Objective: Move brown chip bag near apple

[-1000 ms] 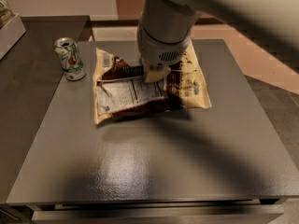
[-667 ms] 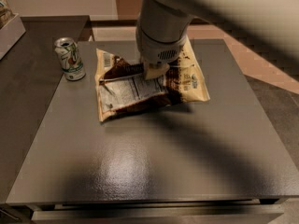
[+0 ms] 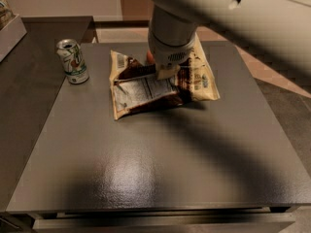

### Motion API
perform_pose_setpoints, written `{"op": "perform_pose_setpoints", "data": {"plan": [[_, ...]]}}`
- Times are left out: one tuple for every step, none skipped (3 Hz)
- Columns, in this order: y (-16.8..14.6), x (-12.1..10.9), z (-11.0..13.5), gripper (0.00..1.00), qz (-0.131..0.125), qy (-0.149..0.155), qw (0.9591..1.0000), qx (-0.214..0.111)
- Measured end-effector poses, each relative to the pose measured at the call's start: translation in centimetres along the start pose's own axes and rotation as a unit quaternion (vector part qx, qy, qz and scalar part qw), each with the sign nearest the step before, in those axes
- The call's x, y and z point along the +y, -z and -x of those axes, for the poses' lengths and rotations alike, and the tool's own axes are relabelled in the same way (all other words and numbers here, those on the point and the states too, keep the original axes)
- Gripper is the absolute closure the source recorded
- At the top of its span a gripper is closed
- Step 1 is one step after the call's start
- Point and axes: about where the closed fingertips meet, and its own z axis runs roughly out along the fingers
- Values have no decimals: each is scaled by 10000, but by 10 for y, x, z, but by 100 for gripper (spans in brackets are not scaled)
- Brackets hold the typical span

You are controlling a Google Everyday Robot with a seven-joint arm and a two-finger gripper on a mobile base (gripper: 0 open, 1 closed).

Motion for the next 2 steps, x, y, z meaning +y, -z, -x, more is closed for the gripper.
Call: {"op": "perform_pose_setpoints", "data": {"plan": [[-11, -4, -15, 36, 46, -170, 9998, 100], [-18, -1, -27, 13, 107, -307, 9993, 166]]}}
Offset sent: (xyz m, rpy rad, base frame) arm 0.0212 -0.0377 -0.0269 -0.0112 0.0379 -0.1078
